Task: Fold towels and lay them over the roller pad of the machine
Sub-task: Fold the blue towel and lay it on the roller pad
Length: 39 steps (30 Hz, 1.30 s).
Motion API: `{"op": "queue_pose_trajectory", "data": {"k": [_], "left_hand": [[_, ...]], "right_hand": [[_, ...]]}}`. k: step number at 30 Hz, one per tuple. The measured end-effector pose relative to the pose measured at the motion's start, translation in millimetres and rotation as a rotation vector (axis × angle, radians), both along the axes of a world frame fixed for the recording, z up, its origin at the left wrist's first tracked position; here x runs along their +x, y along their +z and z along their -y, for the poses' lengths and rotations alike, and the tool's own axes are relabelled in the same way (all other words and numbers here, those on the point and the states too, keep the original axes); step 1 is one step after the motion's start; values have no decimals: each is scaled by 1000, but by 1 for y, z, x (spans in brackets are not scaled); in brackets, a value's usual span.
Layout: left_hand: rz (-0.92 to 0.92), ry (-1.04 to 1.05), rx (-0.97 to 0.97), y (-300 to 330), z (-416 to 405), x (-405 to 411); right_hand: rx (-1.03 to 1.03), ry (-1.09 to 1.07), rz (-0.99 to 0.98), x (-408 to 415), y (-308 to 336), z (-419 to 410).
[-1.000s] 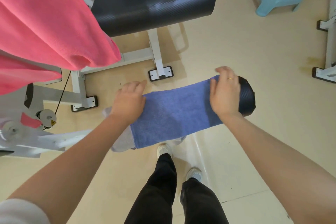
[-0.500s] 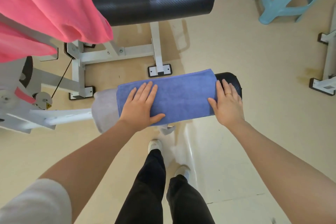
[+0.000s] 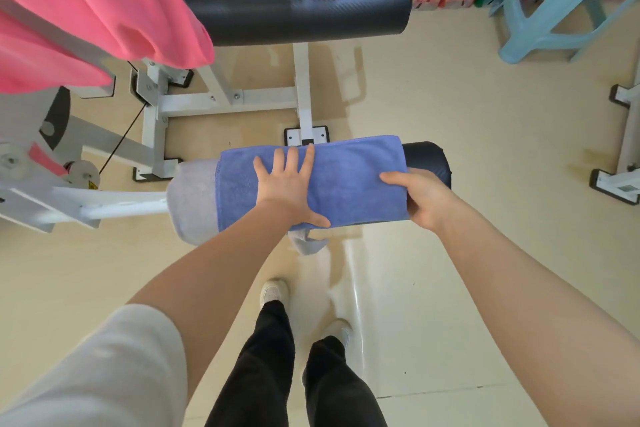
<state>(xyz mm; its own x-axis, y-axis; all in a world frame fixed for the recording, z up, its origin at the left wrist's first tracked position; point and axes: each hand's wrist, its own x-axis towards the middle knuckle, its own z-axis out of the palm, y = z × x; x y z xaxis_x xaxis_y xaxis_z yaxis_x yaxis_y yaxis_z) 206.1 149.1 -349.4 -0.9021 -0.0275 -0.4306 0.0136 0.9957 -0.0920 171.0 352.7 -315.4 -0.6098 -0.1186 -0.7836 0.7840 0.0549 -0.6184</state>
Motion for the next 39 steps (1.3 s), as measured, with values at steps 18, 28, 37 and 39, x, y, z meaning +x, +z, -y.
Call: {"op": "queue_pose_trajectory", "data": {"k": [18, 28, 37, 39], "left_hand": [[98, 532, 1202, 24, 119, 12], [154, 821, 1293, 5, 126, 4], [104, 704, 1142, 5, 158, -3], [-187, 410, 809, 11, 151, 4]], "right_hand": [[179, 403, -250, 37, 36, 178], [495, 648, -605, 51, 10, 201], [880, 884, -596, 47, -10, 159], [851, 860, -532, 45, -9, 161]]}}
